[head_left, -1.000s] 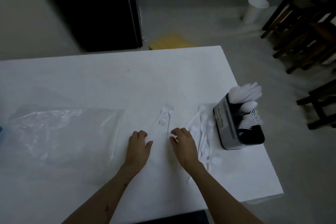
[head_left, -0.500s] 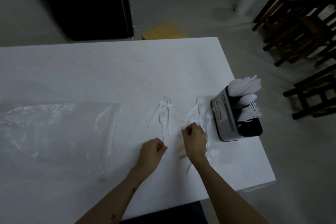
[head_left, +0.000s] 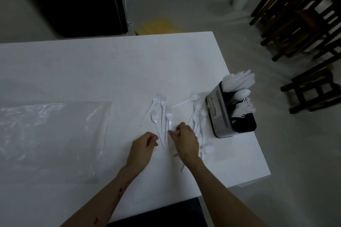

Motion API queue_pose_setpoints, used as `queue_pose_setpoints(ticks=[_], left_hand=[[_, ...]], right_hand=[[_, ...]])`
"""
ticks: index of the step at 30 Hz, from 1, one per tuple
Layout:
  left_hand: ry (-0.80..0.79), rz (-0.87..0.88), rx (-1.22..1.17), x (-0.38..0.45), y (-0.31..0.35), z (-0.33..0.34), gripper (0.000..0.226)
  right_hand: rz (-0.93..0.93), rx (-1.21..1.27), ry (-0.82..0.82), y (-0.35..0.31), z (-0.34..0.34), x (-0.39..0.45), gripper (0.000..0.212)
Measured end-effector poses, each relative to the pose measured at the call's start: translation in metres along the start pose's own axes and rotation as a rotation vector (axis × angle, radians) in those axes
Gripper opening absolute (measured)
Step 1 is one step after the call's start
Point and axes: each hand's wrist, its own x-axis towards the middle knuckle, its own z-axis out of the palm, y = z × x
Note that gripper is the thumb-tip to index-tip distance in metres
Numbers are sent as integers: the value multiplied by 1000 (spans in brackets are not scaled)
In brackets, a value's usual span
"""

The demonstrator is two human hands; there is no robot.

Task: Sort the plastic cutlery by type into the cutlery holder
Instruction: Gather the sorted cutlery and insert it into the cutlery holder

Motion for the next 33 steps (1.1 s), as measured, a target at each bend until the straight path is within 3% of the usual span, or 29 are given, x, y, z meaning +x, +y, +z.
queue_pose_setpoints(ticks=[3,6,11,15,18,21,23,25,28,33], left_hand=[[-5,-8,-39,1,1,3,17],[-11,0,-50,1,2,5,18],[-12,-3,-91,5,11,8,19],[2,-4,-167,12,31,11,20],[-34,-34,-224,24,47,18,17],[-160,-160,-452,39,60,27,19],[-163,-240,-599,44,68,31,23],[-109,-261,-632,46,69,33,23],[-127,-291,-657,39,66,32,20],[-225,-317,-663,23,52,31,20]], right_hand=[[155,33,111,9,-11,6,33],[249,-1,65,12,-14,17,42],[325,50,35,7,-19,26,25],[224,113,31,12,-20,16,15],[94,365,-15,18,-19,3,8],[-2,480,-168,17,-24,-9,12],[-11,492,-214,19,-25,-13,12],[52,438,-35,25,-26,-13,15],[305,268,312,42,-30,-9,20],[436,179,224,57,-26,-2,21]])
